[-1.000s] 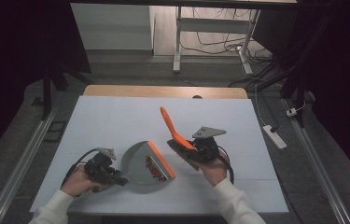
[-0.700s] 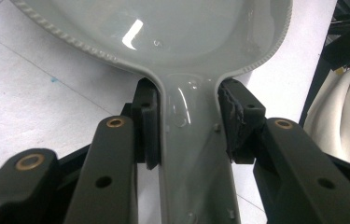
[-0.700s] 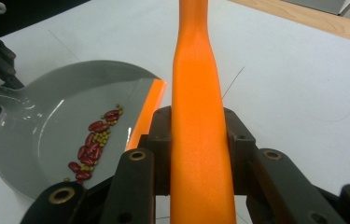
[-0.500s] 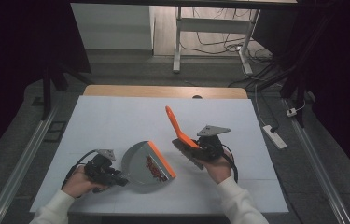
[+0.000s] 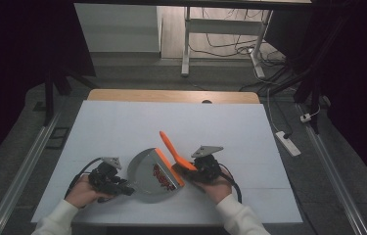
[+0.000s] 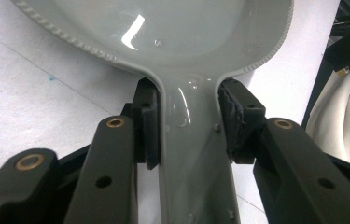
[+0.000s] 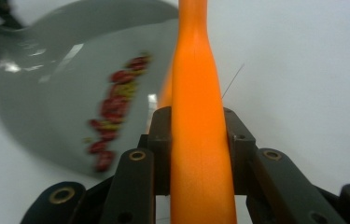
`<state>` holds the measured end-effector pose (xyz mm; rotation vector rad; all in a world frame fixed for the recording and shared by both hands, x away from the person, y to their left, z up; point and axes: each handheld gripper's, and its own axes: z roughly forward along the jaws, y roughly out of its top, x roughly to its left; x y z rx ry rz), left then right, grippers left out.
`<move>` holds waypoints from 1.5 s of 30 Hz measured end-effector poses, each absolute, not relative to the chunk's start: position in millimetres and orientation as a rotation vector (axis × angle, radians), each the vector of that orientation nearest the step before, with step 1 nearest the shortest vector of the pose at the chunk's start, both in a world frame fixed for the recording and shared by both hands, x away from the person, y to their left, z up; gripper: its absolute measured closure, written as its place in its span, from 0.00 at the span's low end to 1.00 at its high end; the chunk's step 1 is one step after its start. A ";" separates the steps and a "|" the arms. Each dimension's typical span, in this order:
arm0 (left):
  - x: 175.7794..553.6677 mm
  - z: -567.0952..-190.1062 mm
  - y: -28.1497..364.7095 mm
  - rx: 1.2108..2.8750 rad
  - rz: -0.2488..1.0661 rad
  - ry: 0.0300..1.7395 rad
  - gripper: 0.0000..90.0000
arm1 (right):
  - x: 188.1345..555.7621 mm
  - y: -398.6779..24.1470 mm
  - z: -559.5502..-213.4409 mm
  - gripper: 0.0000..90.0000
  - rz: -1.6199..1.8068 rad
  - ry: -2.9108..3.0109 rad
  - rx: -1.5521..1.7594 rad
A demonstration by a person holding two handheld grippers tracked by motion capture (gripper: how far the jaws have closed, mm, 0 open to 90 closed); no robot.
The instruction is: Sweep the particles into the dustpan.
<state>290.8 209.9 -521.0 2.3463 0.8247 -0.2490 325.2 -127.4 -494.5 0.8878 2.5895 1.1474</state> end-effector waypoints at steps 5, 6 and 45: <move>290.6 -520.9 209.4 2.344 -0.247 0.827 0.69 | 309.4 -113.2 -490.9 0.78 1.218 2.617 0.829; 290.6 -521.0 209.4 2.343 -0.247 0.827 0.69 | 306.5 -109.7 -490.6 0.78 1.205 2.620 0.804; 283.8 -514.5 221.9 2.214 -0.175 0.926 0.69 | 330.8 -177.8 -460.7 0.78 1.313 2.400 0.896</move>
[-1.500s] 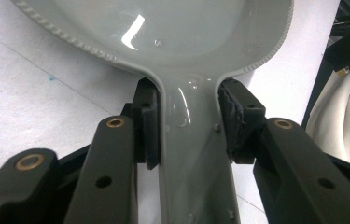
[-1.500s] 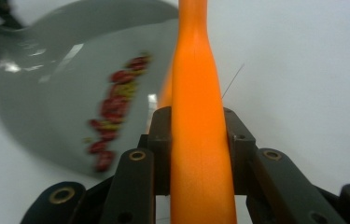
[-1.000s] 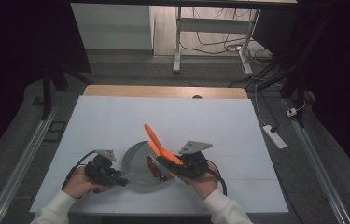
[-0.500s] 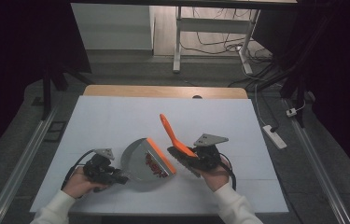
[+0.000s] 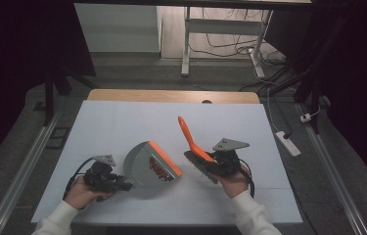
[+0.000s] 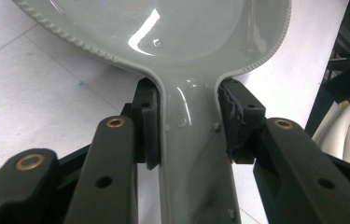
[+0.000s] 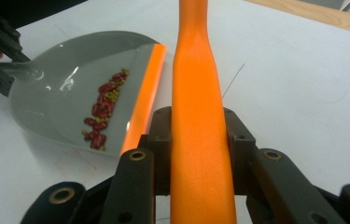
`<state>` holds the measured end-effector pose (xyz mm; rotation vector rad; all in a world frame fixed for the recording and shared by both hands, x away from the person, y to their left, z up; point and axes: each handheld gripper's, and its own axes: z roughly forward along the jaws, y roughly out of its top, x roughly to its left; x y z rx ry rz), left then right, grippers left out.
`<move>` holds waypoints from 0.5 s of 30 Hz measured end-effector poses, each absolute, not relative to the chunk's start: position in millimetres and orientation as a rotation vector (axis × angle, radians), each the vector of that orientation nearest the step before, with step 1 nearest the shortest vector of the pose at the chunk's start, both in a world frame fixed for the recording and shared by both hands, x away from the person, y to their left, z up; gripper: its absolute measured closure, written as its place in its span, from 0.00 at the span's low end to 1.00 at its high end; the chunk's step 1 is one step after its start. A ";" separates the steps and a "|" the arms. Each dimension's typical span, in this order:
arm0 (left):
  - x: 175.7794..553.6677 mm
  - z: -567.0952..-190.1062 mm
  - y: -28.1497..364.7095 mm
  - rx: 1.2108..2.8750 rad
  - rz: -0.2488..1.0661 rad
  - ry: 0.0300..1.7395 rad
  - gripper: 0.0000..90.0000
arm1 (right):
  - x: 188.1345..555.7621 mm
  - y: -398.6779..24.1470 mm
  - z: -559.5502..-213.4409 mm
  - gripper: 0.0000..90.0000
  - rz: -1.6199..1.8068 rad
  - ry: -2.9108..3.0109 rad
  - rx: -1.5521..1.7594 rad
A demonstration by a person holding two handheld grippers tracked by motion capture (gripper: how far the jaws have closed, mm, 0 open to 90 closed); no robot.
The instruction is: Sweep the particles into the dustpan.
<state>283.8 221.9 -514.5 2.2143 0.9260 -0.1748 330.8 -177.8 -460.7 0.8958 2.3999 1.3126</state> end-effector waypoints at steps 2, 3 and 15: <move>283.0 -514.0 223.5 2.199 -0.179 0.932 0.69 | 330.1 -182.9 -460.1 0.78 1.310 2.394 0.894; 282.3 -513.7 224.0 2.194 -0.177 0.937 0.69 | 329.4 -185.5 -459.9 0.78 1.309 2.389 0.897; 273.2 -512.6 227.9 2.103 -0.097 1.055 0.69 | 321.1 -210.4 -454.4 0.78 1.325 2.378 0.838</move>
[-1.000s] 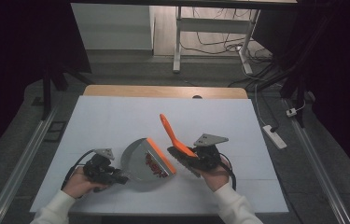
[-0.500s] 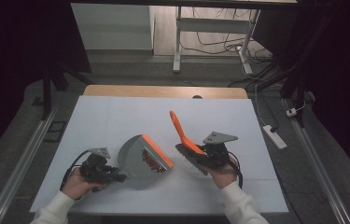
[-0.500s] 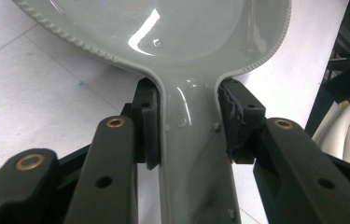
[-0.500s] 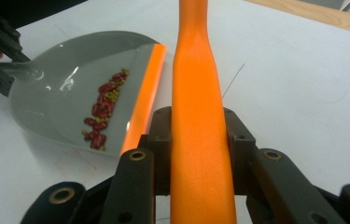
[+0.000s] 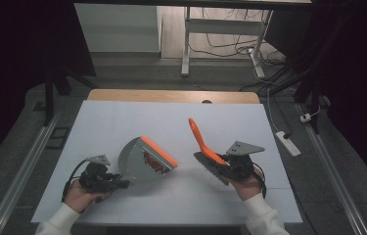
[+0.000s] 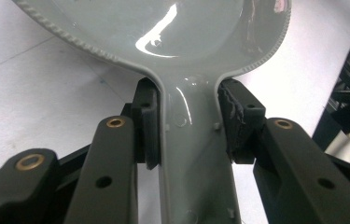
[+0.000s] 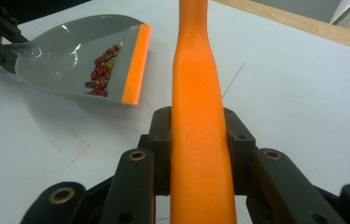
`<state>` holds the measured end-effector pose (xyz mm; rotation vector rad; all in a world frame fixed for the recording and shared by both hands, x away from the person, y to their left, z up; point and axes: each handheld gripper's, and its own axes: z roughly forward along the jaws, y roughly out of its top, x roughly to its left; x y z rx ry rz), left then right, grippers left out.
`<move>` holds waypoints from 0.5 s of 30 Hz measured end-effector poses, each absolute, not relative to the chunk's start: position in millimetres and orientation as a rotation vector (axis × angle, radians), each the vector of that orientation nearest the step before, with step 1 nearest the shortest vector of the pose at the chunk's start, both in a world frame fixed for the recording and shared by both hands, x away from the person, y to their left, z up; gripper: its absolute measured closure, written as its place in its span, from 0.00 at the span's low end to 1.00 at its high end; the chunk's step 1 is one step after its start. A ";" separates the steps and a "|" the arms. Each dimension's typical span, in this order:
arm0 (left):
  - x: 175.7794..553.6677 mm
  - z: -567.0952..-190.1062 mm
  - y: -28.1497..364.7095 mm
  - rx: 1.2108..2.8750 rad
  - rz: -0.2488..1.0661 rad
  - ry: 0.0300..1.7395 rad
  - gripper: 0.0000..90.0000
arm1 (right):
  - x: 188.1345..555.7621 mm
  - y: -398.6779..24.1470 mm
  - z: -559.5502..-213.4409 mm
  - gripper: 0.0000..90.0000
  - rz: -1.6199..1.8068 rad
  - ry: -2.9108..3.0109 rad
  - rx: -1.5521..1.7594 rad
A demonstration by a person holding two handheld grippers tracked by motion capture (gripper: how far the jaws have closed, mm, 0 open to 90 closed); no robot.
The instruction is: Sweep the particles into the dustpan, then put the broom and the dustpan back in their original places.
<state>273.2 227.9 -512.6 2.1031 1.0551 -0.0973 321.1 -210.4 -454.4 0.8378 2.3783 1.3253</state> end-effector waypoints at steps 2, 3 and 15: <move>272.7 -512.3 229.4 2.094 -0.089 1.069 0.69 | 320.5 -213.4 -453.7 0.78 1.333 2.382 0.833; 272.2 -512.0 229.9 2.086 -0.085 1.076 0.69 | 319.9 -214.9 -453.3 0.78 1.334 2.383 0.826; 265.4 -511.4 236.1 2.031 -0.068 1.123 0.69 | 315.5 -233.5 -454.1 0.78 1.317 2.383 0.866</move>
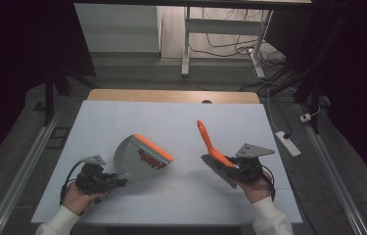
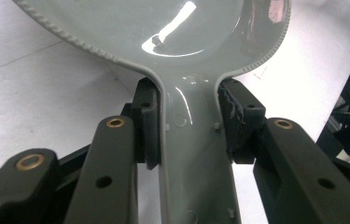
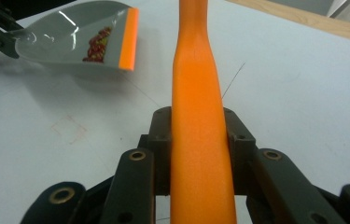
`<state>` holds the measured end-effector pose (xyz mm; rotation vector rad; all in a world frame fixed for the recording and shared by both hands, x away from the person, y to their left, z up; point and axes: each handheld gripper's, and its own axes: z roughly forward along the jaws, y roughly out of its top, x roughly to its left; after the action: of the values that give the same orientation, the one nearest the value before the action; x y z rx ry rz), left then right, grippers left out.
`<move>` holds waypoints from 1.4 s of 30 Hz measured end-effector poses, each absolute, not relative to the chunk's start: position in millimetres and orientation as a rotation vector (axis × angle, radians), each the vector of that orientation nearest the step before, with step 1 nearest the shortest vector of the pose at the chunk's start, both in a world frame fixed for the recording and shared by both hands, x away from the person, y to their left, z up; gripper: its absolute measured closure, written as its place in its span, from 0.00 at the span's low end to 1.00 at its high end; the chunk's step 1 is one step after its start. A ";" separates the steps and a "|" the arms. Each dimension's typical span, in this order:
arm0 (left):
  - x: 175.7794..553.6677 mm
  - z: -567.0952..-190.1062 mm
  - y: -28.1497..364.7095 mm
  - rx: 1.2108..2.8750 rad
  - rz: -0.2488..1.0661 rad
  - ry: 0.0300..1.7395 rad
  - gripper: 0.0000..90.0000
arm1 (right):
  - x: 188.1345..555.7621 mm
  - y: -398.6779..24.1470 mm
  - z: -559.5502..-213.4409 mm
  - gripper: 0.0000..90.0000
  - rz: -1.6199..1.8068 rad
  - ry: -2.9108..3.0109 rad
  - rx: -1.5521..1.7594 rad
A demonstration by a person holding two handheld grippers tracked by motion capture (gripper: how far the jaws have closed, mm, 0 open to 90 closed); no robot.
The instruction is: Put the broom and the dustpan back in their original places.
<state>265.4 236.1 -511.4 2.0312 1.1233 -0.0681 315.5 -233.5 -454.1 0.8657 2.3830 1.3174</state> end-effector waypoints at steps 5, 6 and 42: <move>260.5 -513.1 239.1 2.005 -0.055 1.161 0.69 | 313.4 -239.2 -457.4 0.78 1.307 2.400 0.888; 259.6 -513.3 239.7 1.999 -0.053 1.169 0.69 | 312.8 -240.1 -458.1 0.78 1.304 2.404 0.893; 256.1 -526.5 244.0 1.781 0.107 1.529 0.69 | 294.9 -256.8 -470.9 0.78 1.274 2.487 0.965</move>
<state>256.1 244.0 -526.5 1.7811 1.5291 0.1072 294.9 -256.8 -470.9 0.9646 2.4866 1.2742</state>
